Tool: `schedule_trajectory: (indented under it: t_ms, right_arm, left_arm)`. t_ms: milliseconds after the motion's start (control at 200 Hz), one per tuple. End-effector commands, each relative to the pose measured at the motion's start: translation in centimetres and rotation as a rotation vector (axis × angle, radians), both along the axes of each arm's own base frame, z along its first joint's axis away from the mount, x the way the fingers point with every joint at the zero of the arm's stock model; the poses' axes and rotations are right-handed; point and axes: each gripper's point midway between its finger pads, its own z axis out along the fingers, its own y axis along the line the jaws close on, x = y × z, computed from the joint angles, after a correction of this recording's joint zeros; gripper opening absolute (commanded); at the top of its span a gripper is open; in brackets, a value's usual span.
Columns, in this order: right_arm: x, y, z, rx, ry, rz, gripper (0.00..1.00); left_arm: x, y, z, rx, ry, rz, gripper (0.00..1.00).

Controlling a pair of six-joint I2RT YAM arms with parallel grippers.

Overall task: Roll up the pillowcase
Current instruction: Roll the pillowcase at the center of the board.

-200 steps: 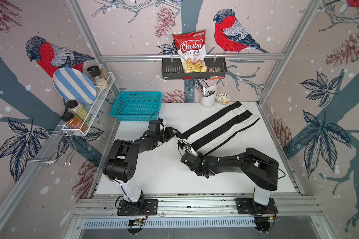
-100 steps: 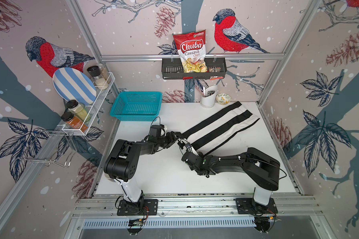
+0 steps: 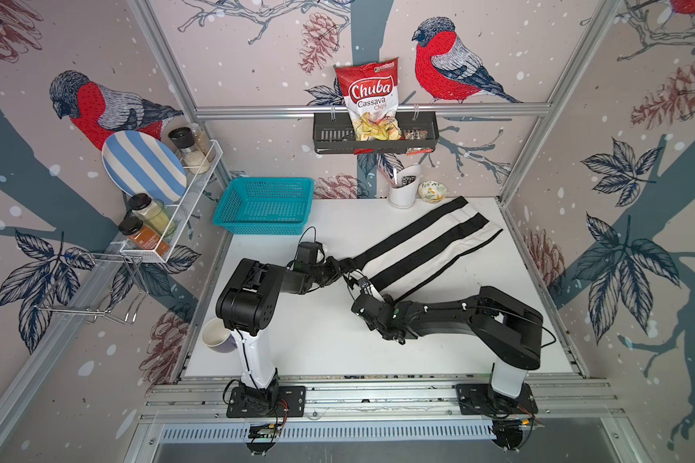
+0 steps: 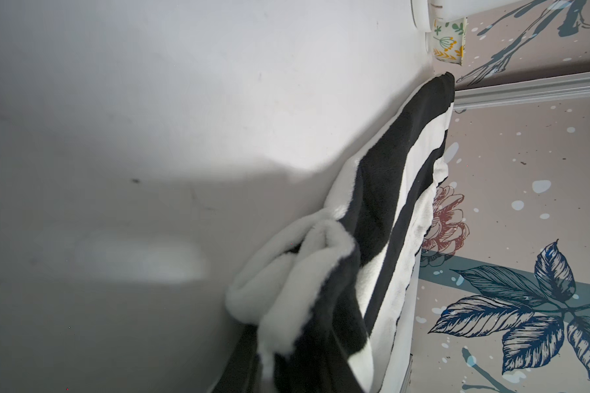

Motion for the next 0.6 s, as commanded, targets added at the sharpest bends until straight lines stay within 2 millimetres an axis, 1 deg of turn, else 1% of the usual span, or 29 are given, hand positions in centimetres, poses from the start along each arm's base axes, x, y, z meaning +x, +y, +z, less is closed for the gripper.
schedule_trajectory:
  t_ms: [0,70,115,175,220,360,455,595]
  right_arm:
    - [-0.5,0.1,0.1,-0.035,0.003,0.019,0.25]
    - [-0.3,0.2,1.1,-0.033,-0.023,0.007,0.42]
    - [-0.2,0.3,1.7,-0.034,-0.043,0.004,0.48]
    - [-0.2,0.6,2.4,-0.039,-0.068,0.003,0.53]
    - [-0.1,0.8,2.8,-0.049,-0.087,0.005,0.55]
    - [-0.9,2.1,2.7,-0.125,-0.143,0.046,0.58]
    - [-1.5,2.8,2.0,-0.173,-0.163,0.068,0.59]
    - [-1.2,2.2,0.4,-0.239,-0.171,0.063,0.59]
  left_arm:
    - [0.1,0.0,-0.2,0.012,-0.002,0.007,0.16]
    - [0.1,0.1,-0.1,0.013,-0.004,0.009,0.15]
    - [0.2,0.1,0.0,0.013,-0.005,0.013,0.14]
    - [0.2,0.0,0.1,0.012,-0.006,0.009,0.14]
    - [0.2,0.0,0.1,0.009,-0.004,0.009,0.14]
    - [0.2,-0.2,0.1,0.008,-0.003,0.001,0.13]
    - [0.2,-0.3,0.1,0.008,-0.001,-0.002,0.13]
    - [0.2,-0.3,0.2,0.005,-0.001,-0.004,0.13]
